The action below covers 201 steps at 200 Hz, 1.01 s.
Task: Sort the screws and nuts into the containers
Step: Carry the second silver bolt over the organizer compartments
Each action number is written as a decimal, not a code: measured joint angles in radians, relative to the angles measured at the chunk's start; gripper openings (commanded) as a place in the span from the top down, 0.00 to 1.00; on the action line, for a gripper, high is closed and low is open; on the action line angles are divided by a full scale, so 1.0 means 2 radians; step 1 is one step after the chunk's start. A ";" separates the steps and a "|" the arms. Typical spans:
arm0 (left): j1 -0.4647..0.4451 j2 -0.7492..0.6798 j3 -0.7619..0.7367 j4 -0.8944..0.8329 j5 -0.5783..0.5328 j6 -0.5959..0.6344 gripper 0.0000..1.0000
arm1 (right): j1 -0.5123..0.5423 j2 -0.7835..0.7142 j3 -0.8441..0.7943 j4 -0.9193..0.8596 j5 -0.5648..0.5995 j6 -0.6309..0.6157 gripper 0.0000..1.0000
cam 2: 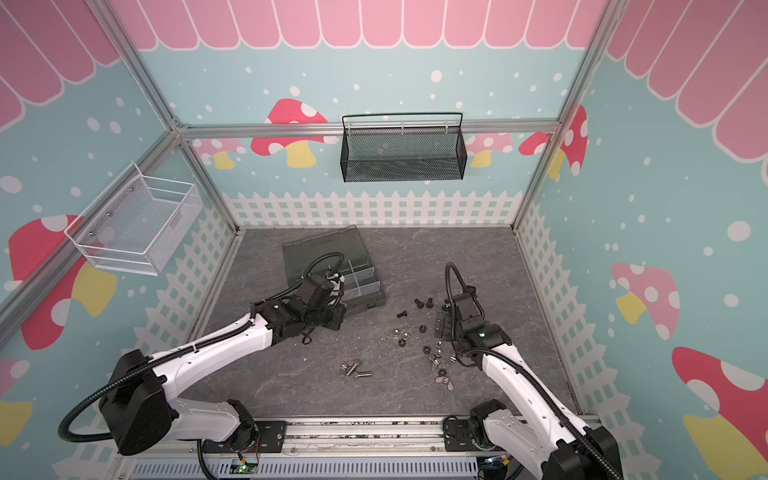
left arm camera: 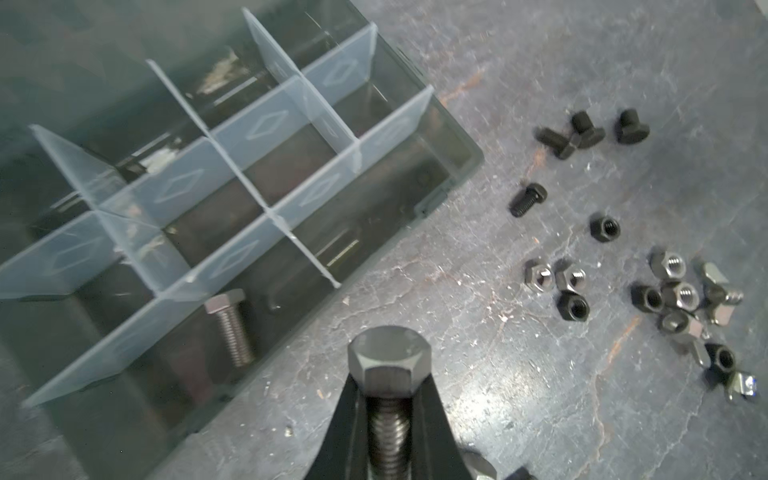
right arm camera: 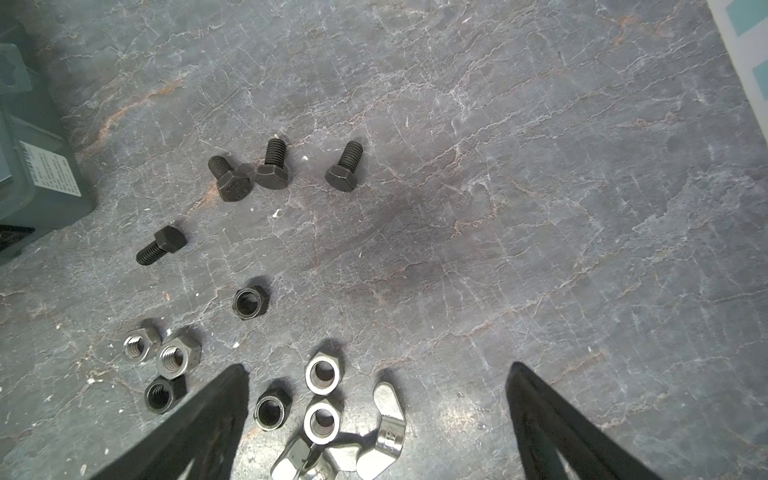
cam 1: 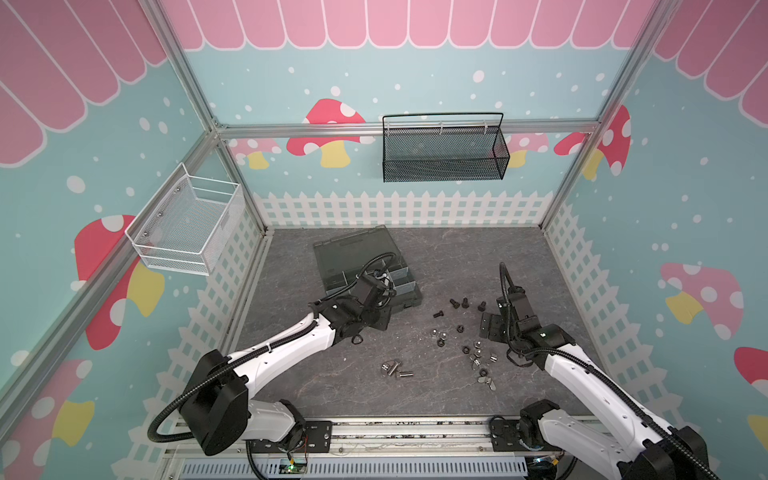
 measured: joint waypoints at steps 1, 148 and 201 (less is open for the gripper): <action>0.003 -0.002 0.000 0.000 0.001 0.001 1.00 | 0.000 0.000 0.001 0.000 0.000 0.000 0.02; 0.143 -0.008 -0.011 -0.004 0.021 0.166 1.00 | 0.000 0.004 0.010 -0.003 0.004 -0.007 0.02; 0.143 0.029 -0.028 -0.002 0.033 0.224 1.00 | 0.000 0.004 0.010 -0.003 0.004 -0.008 0.02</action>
